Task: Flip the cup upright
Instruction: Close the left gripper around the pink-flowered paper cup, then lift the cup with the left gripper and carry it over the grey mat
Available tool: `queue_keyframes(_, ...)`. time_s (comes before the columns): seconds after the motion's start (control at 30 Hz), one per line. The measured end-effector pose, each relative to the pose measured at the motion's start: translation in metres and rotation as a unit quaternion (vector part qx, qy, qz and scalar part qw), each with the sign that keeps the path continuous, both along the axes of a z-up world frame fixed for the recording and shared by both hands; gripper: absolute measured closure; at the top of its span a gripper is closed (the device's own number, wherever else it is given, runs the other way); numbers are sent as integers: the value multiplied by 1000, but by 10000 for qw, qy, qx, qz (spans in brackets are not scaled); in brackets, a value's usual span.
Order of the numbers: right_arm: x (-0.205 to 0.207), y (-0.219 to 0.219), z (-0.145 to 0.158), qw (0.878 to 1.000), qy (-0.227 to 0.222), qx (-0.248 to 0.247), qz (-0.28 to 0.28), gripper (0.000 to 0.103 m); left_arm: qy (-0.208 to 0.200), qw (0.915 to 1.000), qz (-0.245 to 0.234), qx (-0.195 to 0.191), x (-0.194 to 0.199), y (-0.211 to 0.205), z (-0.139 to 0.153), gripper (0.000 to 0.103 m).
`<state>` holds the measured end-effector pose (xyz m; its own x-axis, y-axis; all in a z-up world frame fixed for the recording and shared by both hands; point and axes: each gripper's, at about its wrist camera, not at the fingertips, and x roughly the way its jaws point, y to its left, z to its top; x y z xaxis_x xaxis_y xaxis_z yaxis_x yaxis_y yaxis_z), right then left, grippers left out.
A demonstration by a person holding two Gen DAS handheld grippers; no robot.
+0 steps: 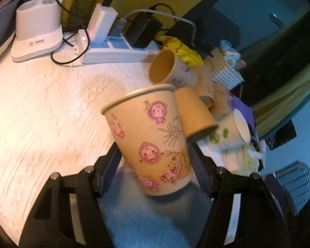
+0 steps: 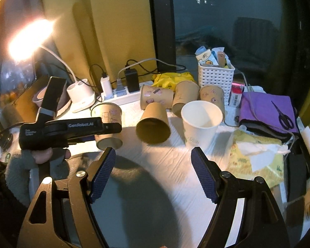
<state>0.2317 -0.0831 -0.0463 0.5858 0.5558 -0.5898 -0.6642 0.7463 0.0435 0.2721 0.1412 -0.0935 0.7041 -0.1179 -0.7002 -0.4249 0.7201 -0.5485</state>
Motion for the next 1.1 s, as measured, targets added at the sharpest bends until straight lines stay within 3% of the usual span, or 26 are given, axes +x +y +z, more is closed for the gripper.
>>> queue_keyframes(0.43,-64,-11,-4,9999,74,-3,-104,25,-596,9905,-852,899,-93,-58,35,35)
queue_keyframes(0.57,-88,-17,-3,9999,12,-1,-129,25,-757,9813,-904,1520,-127,-77,43,35)
queue_keyframes(0.73,-117,-21,2,9999,-95,6,-136,25,-936,9711,-940,1986,-164,-95,47,35)
queue_keyframes(0.83,-135,-23,7,9998,-170,33,-126,25,-1020,9597,-950,2440,-189,-111,50,35)
queue_keyframes(1.1,-178,-23,14,9995,-283,108,-11,25,-1176,9371,-1074,3104,-228,-138,48,35)
